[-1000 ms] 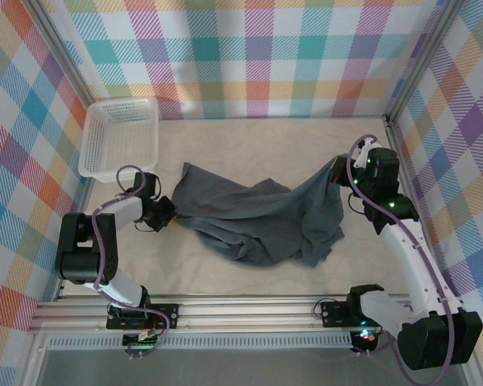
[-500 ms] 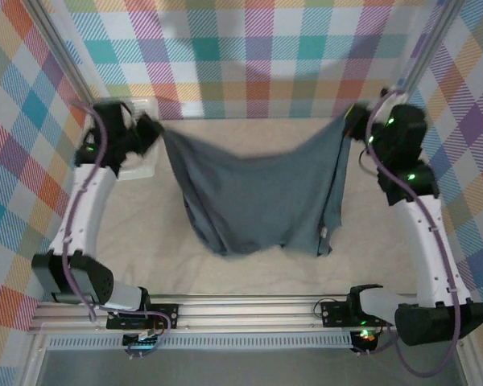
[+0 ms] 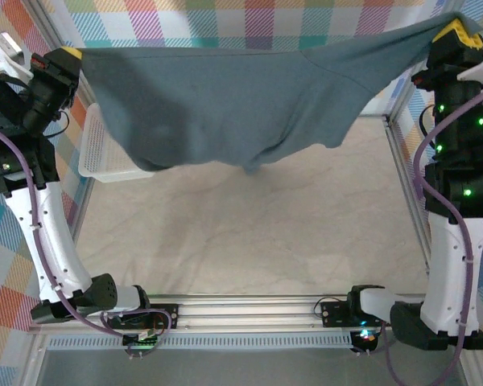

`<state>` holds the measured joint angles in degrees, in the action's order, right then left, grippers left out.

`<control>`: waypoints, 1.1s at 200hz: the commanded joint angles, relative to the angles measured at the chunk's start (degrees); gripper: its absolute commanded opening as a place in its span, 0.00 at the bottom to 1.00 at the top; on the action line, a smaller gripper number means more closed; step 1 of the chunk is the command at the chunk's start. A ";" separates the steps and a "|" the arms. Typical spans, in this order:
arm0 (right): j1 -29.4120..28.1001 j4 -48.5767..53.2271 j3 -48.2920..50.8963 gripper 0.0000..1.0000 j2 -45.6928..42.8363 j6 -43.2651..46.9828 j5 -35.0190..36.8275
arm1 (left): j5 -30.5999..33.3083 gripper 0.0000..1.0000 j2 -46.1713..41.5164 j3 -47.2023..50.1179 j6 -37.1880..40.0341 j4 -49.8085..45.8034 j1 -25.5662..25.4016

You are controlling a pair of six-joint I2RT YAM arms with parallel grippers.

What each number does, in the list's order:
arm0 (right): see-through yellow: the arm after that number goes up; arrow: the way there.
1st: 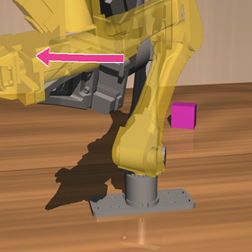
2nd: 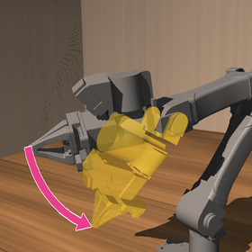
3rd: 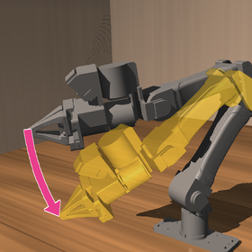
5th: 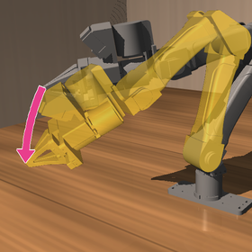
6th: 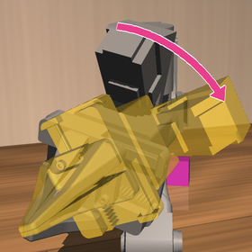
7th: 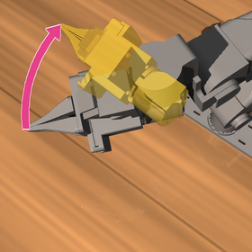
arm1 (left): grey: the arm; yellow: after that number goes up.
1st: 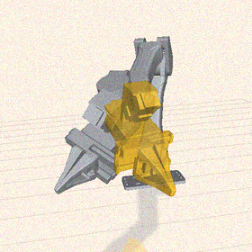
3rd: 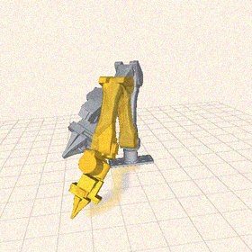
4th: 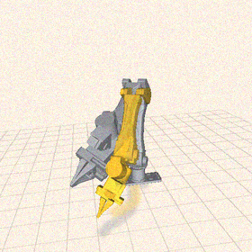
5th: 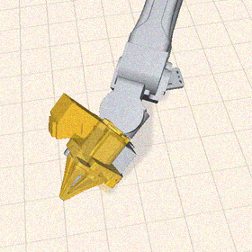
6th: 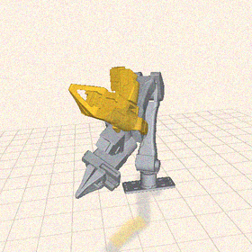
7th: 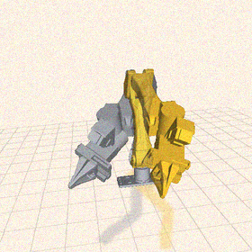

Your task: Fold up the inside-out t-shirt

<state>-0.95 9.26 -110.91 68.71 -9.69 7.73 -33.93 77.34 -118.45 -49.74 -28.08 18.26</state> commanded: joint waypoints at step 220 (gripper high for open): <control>0.57 -9.51 -31.98 0.00 29.42 8.08 -12.64 | 10.90 0.00 16.01 -14.80 12.32 6.63 -9.61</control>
<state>-0.75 2.15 -132.25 90.13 -2.68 -3.44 -25.54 86.61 -124.44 -42.63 -22.06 11.44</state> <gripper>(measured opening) 0.055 0.050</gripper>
